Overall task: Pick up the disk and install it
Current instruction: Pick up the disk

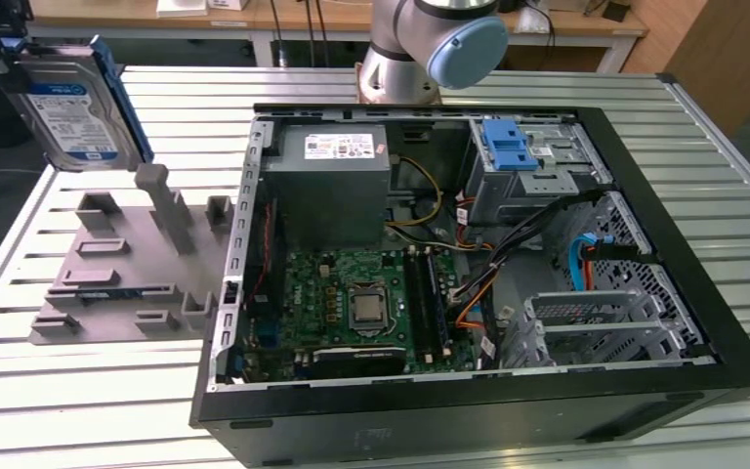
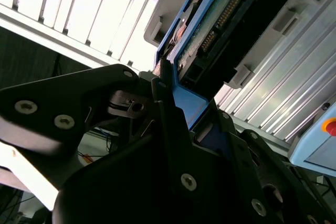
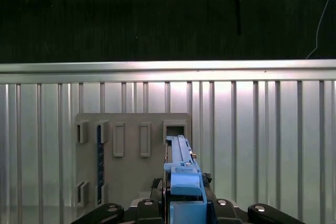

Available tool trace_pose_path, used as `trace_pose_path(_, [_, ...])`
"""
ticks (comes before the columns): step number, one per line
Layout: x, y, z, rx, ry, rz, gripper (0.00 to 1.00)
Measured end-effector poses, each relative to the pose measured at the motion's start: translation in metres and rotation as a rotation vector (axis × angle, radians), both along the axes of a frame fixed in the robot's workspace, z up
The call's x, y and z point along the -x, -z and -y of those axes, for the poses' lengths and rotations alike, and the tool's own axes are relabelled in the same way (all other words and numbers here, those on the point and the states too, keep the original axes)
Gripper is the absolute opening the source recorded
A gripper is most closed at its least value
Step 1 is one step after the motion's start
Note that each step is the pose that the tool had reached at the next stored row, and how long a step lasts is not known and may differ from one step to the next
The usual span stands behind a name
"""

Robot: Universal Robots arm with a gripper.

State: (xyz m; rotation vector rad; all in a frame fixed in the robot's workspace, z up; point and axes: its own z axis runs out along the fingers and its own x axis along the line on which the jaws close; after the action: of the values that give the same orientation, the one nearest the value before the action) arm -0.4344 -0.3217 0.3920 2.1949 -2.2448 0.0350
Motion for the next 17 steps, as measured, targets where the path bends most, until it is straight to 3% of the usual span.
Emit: trace_pose_path(17, [0.0,-0.003,0.0,0.0001,0.0,-0.0003,0.36])
